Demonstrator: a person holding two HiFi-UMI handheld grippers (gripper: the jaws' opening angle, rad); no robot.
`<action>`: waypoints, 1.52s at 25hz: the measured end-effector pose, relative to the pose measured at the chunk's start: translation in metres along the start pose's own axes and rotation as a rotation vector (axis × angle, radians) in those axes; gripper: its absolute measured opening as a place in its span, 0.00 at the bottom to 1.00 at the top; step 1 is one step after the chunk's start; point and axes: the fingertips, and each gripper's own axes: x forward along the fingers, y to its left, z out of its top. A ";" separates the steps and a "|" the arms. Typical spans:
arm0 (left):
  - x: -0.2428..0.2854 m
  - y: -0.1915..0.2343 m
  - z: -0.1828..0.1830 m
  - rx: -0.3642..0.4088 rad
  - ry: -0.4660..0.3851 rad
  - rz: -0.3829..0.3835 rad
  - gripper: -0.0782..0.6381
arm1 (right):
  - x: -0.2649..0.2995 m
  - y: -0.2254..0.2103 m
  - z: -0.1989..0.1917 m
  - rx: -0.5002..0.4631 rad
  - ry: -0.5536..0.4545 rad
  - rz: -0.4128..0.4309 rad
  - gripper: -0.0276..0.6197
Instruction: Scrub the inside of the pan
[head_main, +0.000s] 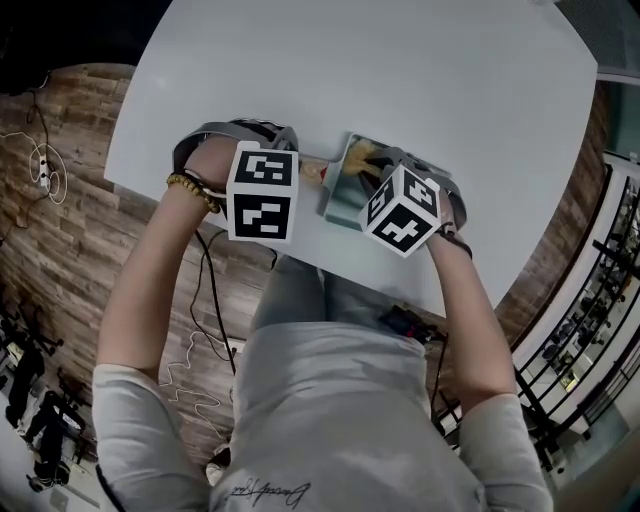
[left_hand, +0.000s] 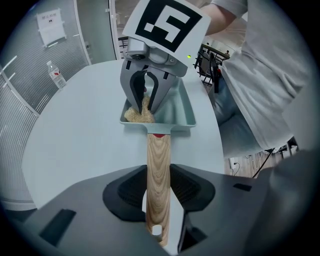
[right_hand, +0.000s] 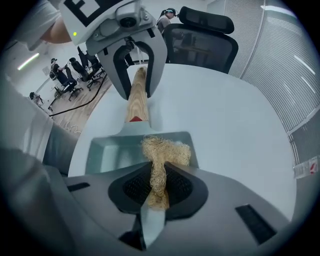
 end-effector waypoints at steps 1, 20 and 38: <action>0.000 0.000 0.000 -0.004 -0.002 0.001 0.32 | 0.000 0.000 0.000 0.002 0.001 0.006 0.15; 0.004 0.004 -0.002 -0.036 0.021 0.007 0.32 | -0.001 0.076 -0.013 -0.004 0.023 0.202 0.15; 0.002 0.003 0.000 -0.012 0.012 -0.008 0.32 | -0.001 -0.001 -0.017 -0.079 0.080 0.051 0.15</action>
